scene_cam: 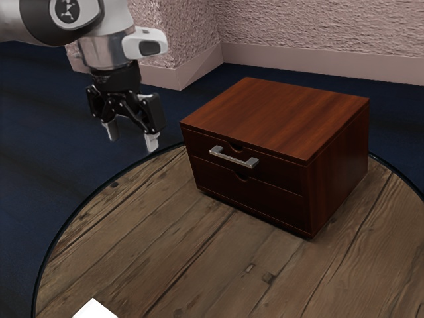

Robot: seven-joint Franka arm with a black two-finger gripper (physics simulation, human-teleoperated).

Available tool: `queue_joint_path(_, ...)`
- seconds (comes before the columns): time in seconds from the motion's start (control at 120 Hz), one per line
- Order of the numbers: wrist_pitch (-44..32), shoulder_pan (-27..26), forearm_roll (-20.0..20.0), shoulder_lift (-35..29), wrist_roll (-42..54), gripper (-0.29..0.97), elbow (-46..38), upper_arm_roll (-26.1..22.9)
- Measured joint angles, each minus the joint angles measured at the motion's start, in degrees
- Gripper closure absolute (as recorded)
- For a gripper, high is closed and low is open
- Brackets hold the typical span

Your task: Pull the drawer handle with one arm to open the drawer

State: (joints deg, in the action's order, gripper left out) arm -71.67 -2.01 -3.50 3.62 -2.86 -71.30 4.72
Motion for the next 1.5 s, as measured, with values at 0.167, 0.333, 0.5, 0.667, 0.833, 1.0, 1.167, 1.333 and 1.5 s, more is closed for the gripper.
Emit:
queue_joint_path(0.167, -1.7, 0.09, 0.52, -0.18, 0.16, 0.0, 0.51, 0.17)
queue_joint_path(0.333, -0.22, 3.05, 6.71, -2.47, -14.68, 0.0, 9.57, -0.12)
queue_joint_path(0.5, -4.22, 0.99, 5.72, 4.2, -31.53, 0.0, 9.73, -0.21)
queue_joint_path(0.667, -13.26, -0.49, 5.86, 2.67, -43.88, 0.0, -2.49, -0.23)
queue_joint_path(0.833, -26.08, -0.37, 8.94, -2.62, -52.7, 0.0, -15.91, -0.49)
queue_joint_path(1.0, -36.72, -0.44, 9.99, -5.64, -59.37, 0.0, -24.89, -0.67)
queue_joint_path(1.167, -44.57, -0.52, 10.26, -6.68, -64.36, 0.0, -29.56, -0.68)
queue_joint_path(1.333, -50.37, -0.44, 10.33, -6.9, -68.12, 0.0, -32.42, -0.61)
queue_joint_path(1.5, -55.28, -0.36, 10.42, -6.54, -70.99, 0.0, -34.54, -0.61)
